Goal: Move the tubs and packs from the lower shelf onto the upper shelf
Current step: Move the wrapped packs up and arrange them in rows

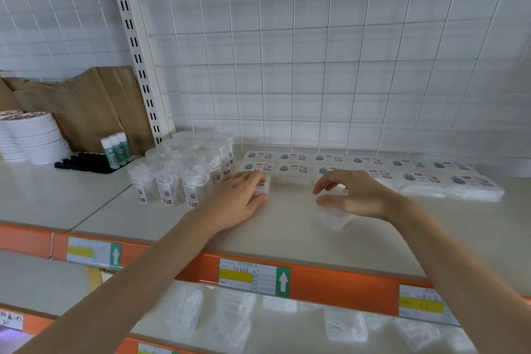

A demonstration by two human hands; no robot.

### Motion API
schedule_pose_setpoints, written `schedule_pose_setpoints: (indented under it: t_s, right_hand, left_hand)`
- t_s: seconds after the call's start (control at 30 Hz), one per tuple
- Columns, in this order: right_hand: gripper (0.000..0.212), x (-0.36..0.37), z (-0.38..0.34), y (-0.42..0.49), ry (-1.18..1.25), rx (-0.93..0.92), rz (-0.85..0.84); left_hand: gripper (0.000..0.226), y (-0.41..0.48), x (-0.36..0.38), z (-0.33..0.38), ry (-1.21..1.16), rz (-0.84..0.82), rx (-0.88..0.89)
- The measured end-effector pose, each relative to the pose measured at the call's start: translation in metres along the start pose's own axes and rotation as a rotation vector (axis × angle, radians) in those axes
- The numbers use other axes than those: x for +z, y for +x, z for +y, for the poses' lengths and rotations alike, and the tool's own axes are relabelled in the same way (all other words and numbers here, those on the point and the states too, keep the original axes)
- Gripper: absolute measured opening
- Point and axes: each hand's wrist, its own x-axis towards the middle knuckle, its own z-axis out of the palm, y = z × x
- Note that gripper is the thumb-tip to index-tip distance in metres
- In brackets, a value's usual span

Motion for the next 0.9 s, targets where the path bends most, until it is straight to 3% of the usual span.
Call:
schedule_pose_setpoints:
  t_s: [0.43,0.57,0.7,0.8,0.9]
  right_hand:
    - [0.012,0.004,-0.004,-0.001,0.029,0.049,0.009]
    - [0.023,-0.001,-0.005,-0.003,0.059,0.137,-0.045]
    - [0.037,-0.01,-0.008,-0.008,0.149,0.148,-0.187]
    - [0.068,-0.017,-0.009,-0.014,0.129,0.16,-0.36]
    - [0.07,-0.019,-0.008,-0.016,0.114,0.175,-0.415]
  left_hand:
    - [0.036,0.0,0.005,-0.004,0.002,0.019,0.023]
    - [0.04,0.0,0.007,-0.005,0.004,0.024,0.024]
    - [0.062,-0.001,0.005,-0.004,-0.05,0.095,0.037]
    - [0.059,0.0,0.001,0.002,-0.106,0.235,0.082]
    - [0.049,0.002,-0.002,0.01,-0.15,0.307,0.118]
